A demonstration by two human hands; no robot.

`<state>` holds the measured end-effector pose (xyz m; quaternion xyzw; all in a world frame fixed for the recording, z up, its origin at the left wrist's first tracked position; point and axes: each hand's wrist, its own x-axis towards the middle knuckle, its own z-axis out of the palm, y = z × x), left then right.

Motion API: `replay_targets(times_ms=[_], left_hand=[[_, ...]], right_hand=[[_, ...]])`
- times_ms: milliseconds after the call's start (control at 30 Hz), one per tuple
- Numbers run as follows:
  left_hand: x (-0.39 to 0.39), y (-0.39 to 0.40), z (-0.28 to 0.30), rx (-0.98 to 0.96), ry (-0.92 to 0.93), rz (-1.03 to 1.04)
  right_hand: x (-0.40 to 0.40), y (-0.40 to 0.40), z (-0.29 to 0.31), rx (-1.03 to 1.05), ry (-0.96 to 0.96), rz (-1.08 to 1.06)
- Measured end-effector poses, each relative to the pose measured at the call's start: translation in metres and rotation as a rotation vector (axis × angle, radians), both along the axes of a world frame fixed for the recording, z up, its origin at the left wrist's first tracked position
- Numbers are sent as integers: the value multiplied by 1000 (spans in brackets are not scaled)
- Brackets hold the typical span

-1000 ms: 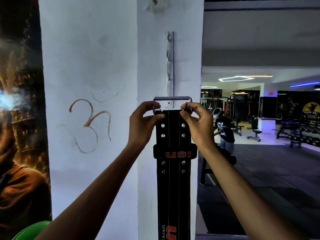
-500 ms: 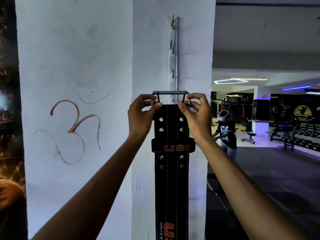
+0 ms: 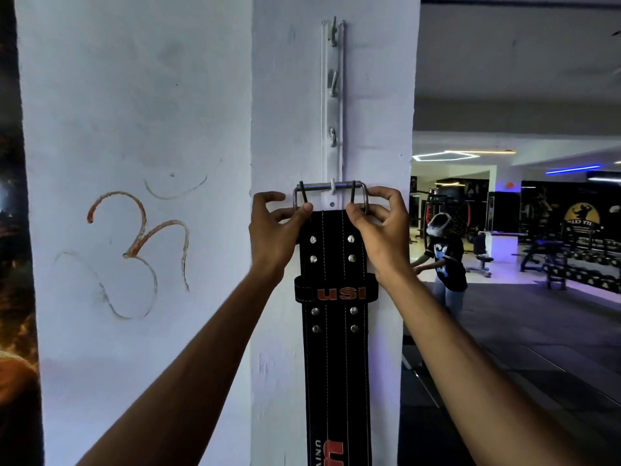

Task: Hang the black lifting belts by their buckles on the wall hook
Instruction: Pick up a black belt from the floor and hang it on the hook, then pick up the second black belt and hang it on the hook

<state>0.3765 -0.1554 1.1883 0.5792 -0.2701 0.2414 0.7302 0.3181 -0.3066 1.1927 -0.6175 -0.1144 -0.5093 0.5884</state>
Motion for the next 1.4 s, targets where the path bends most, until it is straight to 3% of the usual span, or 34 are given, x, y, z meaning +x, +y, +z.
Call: replay_targets(times_ms=[300, 567, 800, 933, 1067, 1300, 1400], left_hand=[[-5, 4, 16, 24, 111, 35], [-16, 14, -12, 108, 51, -38], [-38, 38, -78, 151, 7, 135], [-56, 63, -153, 242, 43, 220], [-77, 98, -259, 349, 216, 286], [-183, 210, -477, 593, 744, 318], [-230, 266, -540, 621, 977, 299]], right_hand=[[8, 4, 14, 96, 148, -132], [-6, 15, -13, 23, 37, -145], [-31, 36, -88, -152, -152, -539], [-56, 59, -165, -262, -94, -551], [-85, 88, -270, -376, 142, -364], [-169, 159, -478, -457, 717, -15], [-200, 208, -548, -571, 948, 162]])
